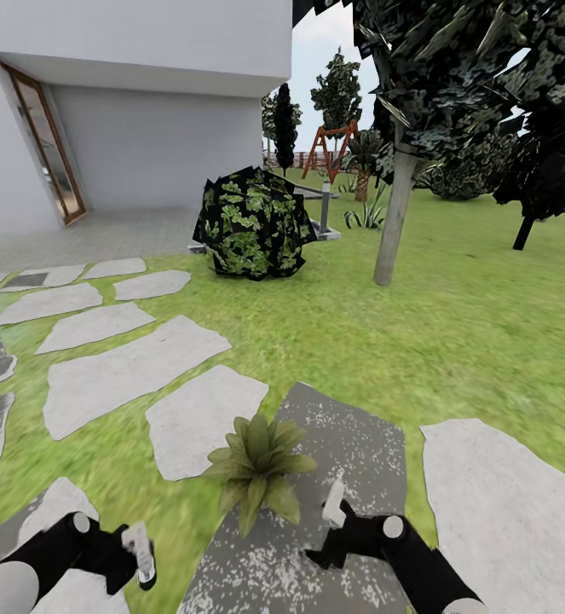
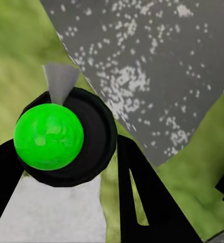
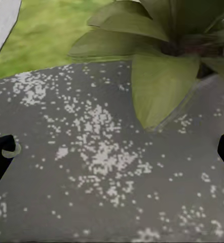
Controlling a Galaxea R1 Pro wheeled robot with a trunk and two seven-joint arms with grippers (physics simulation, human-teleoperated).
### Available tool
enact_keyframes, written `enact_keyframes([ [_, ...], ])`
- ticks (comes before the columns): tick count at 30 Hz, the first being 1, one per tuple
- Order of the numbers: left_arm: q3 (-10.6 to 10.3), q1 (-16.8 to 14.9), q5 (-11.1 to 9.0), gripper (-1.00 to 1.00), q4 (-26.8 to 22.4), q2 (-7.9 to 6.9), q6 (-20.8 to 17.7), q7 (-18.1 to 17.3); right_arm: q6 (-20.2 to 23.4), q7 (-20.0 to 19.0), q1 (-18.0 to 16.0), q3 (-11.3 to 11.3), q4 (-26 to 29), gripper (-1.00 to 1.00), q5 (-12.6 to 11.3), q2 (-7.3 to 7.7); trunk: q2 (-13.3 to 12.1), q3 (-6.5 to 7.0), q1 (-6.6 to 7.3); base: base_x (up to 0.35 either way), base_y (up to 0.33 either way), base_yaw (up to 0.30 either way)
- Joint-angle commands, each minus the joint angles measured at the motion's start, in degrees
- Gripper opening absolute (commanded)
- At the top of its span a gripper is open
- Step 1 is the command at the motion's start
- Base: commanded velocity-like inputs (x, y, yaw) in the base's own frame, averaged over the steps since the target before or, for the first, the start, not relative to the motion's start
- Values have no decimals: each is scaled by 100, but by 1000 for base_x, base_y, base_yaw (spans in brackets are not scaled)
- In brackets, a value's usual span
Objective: Pick up the pesticide atomizer in the garden and spray insectifuge to fully cover both potted plants in the garden.
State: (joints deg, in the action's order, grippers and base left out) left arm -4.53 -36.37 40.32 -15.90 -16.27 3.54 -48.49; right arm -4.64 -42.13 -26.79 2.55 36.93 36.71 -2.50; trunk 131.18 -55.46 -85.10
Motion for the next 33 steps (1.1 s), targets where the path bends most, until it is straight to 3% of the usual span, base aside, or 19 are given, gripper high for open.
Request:
enact_keyframes([
  [1, -31, -2, -159, -100, 2, 0, 19, 56, -61, 96, -1, -392, -104, 100, 59, 32, 2, -5, 1, 0, 0, 0],
  [2, -27, -2, -302, -100, 11, 5, 8, 86, -92, 229, 3, -812, -194, 100, 67, 51, 2, -5, 1, 0, 0, 0],
  [4, -16, -2, -488, -100, 58, 8, -4, 113, -146, 604, 6, -1392, -326, 100, 80, 72, 2, -5, 1, 0, 0, 0],
  [5, -7, -2, -565, -100, 89, 11, -20, 122, -161, 778, 6, -1530, -395, 100, 84, 94, 2, -5, 1, 0, 0, 0],
  [8, 64, -2, -951, -100, 158, 99, -454, 207, -453, 1489, 13, -1749, -872, 100, 83, 267, 2, -5, 1, 0, 0, 0],
  [10, 72, -2, -1024, -100, 164, 157, -700, 449, -712, 1753, 15, -1773, -1117, 100, 81, 374, 2, -5, 1, 0, 0, 0],
  [12, 77, -2, -1067, -100, 179, 246, -824, 911, -836, 2207, 38, -1807, -1424, 100, 44, 594, 2, -5, 1, 0, 0, 0],
  [15, 77, -2, -1076, -100, 244, 424, -892, 1159, -873, 2656, 56, -2126, -1788, 100, -263, 729, 2, -5, 1, 0, 0, 0],
  [16, 106, -2, -1171, -100, 268, 454, -1019, 1194, -881, 2841, 58, -2356, -1928, 100, -391, 755, 2, -5, 1, 0, 0, 0],
  [18, 196, -2, -1404, -100, 282, 470, -1128, 1205, -886, 3111, 61, -2523, -1981, 100, -433, 759, 2, -5, 1, 0, 0, 0],
  [20, 233, -2, -1545, -100, 282, 499, -1188, 1217, -948, 3439, 141, -2594, -2027, 100, -451, 755, 2, -5, 1, 0, 0, 0],
  [22, 249, -2, -1598, -100, 292, 539, -1395, 1292, -1284, 3732, 240, -2620, -2072, 100, -453, 750, 2, -5, 1, 0, 0, 0],
  [24, 250, -2, -1617, -100, 291, 589, -1577, 1418, -1484, 3828, 274, -2626, -2196, 100, -455, 724, 2, -5, 1, 0, 0, 0],
  [26, 251, -2, -1618, -100, 296, 712, -1630, 1591, -1533, 3873, 284, -2631, -2280, 100, -457, 707, 2, -5, 1, 0, 0, 0],
  [28, 247, -2, -1624, -100, 296, 932, -1671, 2092, -1554, 4326, 292, -2636, -2399, 100, -463, 694, 2, -5, 1, 0, 0, 0],
  [30, 249, -2, -1623, -100, 293, 1077, -1693, 2331, -1580, 4766, 299, -2637, -2660, 100, -474, 680, 2, -5, 1, 0, 0, 0],
  [33, 223, -2, -1591, -100, 291, 1293, -1905, 2471, -1916, 5094, 300, -2640, -2898, 100, -479, 680, 2, -5, 1, 0, 0, 0],
])
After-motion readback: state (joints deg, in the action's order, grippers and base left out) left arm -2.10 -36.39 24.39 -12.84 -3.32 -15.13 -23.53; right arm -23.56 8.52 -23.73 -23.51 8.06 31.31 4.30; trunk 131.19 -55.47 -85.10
